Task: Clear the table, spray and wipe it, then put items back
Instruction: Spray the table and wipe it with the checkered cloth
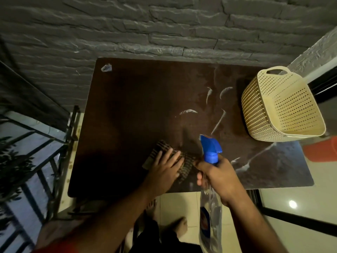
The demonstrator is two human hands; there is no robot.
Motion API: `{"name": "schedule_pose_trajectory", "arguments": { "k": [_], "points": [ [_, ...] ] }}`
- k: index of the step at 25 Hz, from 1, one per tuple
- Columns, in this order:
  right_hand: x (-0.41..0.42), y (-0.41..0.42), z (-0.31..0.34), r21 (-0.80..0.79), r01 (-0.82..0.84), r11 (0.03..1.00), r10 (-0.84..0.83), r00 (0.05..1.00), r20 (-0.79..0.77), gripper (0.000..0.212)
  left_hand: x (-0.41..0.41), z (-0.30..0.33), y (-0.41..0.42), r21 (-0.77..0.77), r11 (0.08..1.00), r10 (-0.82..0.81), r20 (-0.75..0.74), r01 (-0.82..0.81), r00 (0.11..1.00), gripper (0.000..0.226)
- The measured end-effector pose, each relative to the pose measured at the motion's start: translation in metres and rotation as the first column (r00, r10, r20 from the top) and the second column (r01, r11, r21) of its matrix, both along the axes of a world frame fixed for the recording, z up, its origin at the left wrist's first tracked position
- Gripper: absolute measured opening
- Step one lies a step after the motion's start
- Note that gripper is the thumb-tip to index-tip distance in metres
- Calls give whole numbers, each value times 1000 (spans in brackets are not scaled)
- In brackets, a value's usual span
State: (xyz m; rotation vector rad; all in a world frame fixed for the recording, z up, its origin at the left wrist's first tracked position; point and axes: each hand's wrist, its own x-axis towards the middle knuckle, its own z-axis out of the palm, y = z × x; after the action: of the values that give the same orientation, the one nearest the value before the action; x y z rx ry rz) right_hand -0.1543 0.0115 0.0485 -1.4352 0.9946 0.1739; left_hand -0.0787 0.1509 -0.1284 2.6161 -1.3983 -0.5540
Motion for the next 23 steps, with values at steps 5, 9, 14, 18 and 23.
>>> {"name": "schedule_pose_trajectory", "arguments": {
  "k": [5,9,14,18,23],
  "points": [
    [-16,0,-3,0,-24,1000,24,1000,-18,12,107,-7,0,119,912,389,41,-392,920,58],
    [-32,0,-7,-50,-76,996,76,997,-2,13,104,-6,-50,132,798,594,-13,-588,804,60],
    [-57,0,-3,-74,-148,986,150,989,16,10,-35,-15,-7,39,988,149,84,-152,985,59],
    [-72,2,-7,-144,-201,969,206,978,20,7,-44,-24,35,91,994,49,98,-58,994,61],
    [-90,4,-20,-131,-188,973,188,982,-17,6,35,-12,-25,93,899,428,9,-427,904,57]
  ]
}}
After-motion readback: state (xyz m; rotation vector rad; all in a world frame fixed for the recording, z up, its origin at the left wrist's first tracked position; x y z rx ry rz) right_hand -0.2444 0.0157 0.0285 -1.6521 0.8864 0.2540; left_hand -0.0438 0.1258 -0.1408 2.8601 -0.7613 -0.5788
